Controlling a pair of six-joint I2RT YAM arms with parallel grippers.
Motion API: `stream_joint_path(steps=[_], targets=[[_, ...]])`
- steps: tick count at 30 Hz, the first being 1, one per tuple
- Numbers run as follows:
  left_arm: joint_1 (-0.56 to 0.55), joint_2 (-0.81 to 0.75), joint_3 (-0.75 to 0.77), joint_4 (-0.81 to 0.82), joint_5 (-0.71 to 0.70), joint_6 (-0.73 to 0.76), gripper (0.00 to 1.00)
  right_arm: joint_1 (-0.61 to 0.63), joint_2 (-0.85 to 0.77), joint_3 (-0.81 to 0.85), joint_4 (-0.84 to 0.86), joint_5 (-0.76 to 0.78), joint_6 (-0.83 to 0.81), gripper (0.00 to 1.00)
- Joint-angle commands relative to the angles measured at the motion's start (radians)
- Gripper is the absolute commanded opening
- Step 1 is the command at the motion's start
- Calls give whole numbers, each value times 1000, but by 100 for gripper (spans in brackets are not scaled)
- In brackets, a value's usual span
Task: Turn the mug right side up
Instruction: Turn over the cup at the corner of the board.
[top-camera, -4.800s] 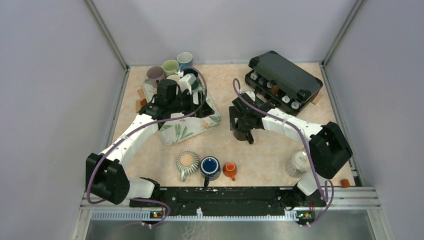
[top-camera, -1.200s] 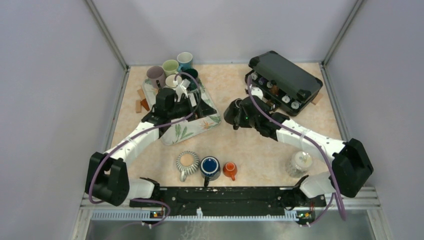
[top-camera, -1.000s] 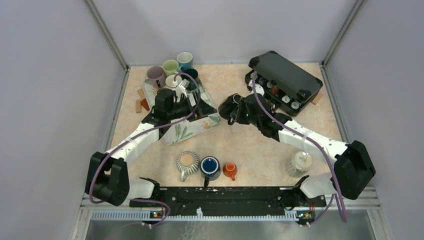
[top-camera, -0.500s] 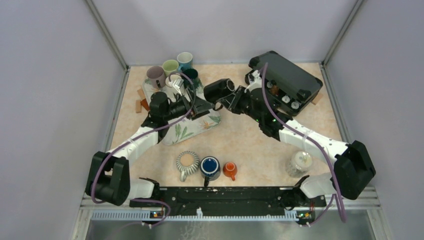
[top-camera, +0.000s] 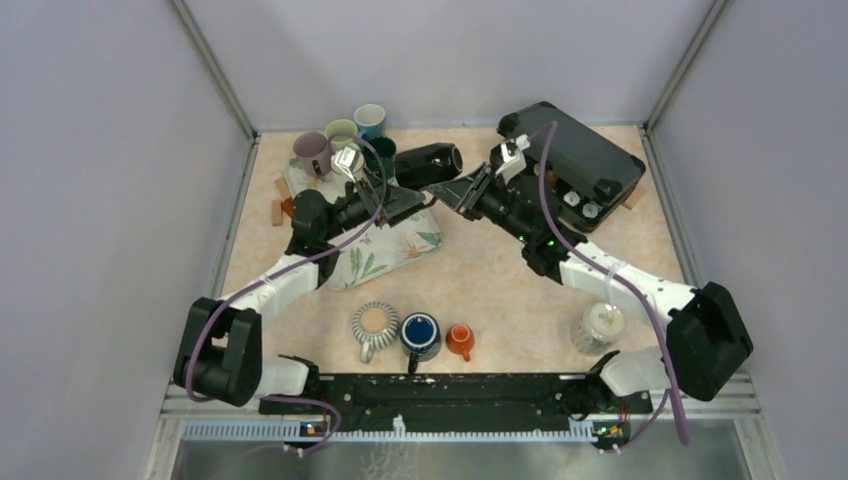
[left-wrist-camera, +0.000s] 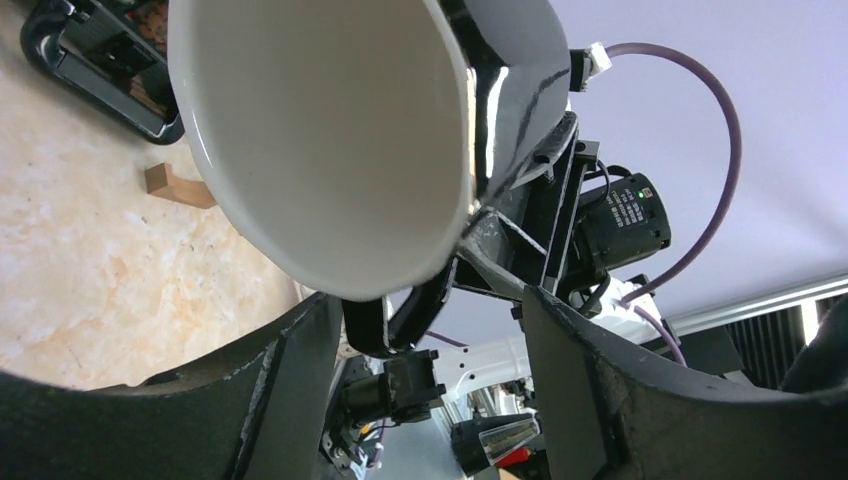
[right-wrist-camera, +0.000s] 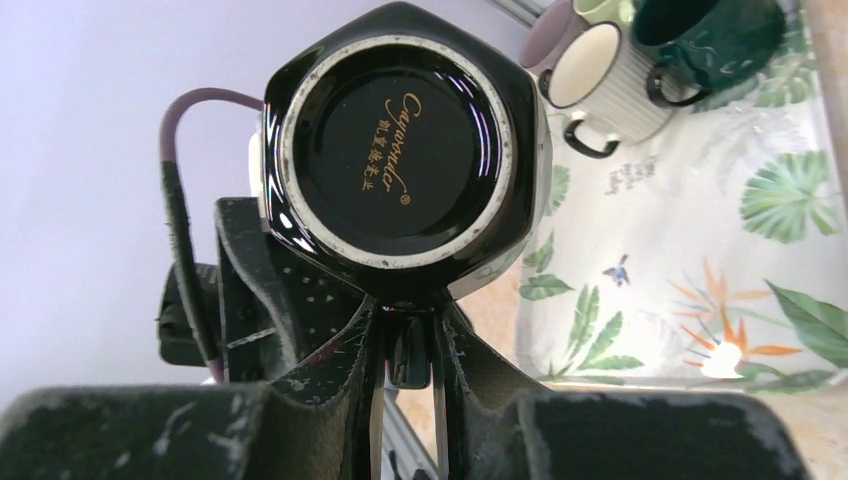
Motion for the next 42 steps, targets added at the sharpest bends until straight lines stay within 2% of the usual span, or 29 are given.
stream_joint_path(steps=[1,9,17,27,28,31,35,39,42], targets=[[-8,17,-1,160,2,-70,69,-7,-37,10,260,-58,60,0],[-19,10,-6,178,-26,-73,51,-11,-13,-25,348,-94,125,0],[-32,20,-1,190,-42,-76,34,-10,-16,-58,367,-92,129,0],[-37,16,25,154,-42,-28,0,-10,-18,-79,335,-86,94,0],[-36,11,32,122,-43,-9,0,-10,-19,-81,329,-83,87,0],[-36,-10,50,62,-60,46,0,-10,-24,-85,294,-69,69,9],[-36,-39,78,-25,-91,115,0,-10,-31,-90,244,-46,37,31],[-33,-56,94,-74,-126,158,0,-10,-33,-90,190,-27,13,46],[-33,-64,104,-121,-151,190,0,-10,-30,-89,157,-16,-3,53]])
